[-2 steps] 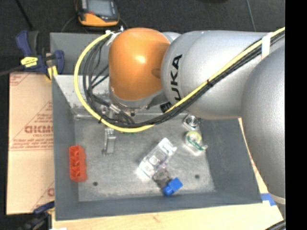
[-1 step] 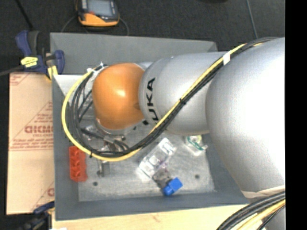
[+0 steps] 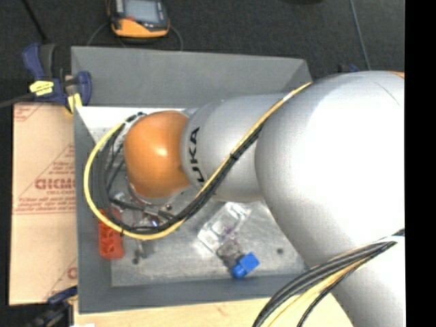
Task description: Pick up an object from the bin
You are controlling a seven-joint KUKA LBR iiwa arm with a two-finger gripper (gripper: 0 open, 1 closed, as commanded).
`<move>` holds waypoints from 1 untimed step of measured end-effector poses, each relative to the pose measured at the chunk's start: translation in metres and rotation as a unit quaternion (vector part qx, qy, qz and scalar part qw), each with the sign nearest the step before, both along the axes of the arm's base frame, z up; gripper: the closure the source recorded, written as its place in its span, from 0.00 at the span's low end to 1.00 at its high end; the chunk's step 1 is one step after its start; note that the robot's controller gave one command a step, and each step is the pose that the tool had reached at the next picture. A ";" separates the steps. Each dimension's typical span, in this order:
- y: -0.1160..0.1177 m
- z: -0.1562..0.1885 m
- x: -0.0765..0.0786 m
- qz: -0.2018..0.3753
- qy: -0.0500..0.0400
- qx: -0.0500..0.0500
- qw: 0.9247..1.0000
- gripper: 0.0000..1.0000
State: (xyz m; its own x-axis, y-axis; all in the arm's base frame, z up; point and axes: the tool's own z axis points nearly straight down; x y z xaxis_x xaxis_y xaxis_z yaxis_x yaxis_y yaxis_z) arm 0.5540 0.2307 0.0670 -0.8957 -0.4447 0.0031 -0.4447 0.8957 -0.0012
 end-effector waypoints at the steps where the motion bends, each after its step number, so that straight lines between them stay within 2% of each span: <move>1: 0.002 0.004 0.001 -0.002 -0.002 0.003 1.000 1.00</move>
Offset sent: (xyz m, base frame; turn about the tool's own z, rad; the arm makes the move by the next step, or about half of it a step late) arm 0.0000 0.0000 0.0000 0.0000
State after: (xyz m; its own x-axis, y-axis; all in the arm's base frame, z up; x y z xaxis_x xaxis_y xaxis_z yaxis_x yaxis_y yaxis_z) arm 0.5548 0.2328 0.0707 -0.8975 -0.4410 -0.0021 -0.4410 0.8975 0.0025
